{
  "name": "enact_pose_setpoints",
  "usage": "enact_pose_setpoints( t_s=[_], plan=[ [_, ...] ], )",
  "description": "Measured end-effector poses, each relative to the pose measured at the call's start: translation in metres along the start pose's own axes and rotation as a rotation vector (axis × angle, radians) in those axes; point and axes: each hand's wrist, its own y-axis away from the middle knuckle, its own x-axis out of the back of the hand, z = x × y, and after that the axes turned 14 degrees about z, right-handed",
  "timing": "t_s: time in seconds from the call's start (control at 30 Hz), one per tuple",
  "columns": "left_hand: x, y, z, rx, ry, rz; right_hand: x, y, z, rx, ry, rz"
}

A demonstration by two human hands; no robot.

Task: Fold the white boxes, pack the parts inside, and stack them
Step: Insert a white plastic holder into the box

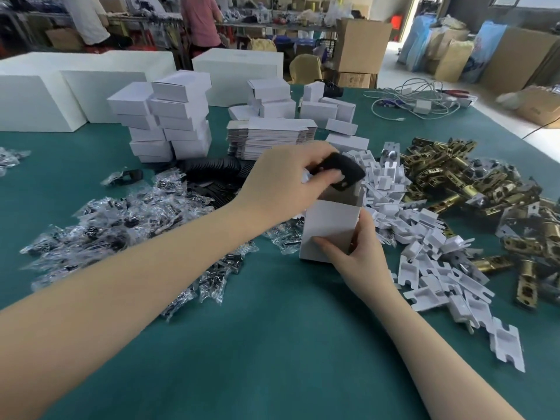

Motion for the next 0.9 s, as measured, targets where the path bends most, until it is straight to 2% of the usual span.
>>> enact_pose_setpoints(
  t_s=[0.07,0.17,0.37,0.5,0.6,0.77,0.9],
  plan=[
    [0.001,-0.002,0.0,0.106,0.128,-0.045,0.001,0.0,0.003,-0.007,-0.003,-0.007],
    [-0.004,-0.002,-0.002,0.043,-0.011,-0.219,0.001,0.001,0.005,-0.007,-0.007,-0.003],
    [-0.005,-0.004,-0.007,-0.016,-0.205,-0.322,0.002,0.0,0.007,0.006,0.017,-0.009],
    [-0.013,-0.004,-0.005,-0.029,-0.265,-0.325,0.002,-0.001,0.008,0.019,0.039,-0.021],
    [-0.014,-0.009,-0.004,0.047,-0.209,-0.299,0.003,-0.001,0.009,0.022,0.038,-0.019],
    [-0.008,-0.013,-0.007,0.011,-0.302,-0.399,0.003,-0.002,0.012,0.023,0.062,-0.025],
    [-0.009,-0.015,-0.003,0.002,-0.302,-0.418,0.002,-0.001,0.012,0.024,0.055,-0.036]
  ],
)
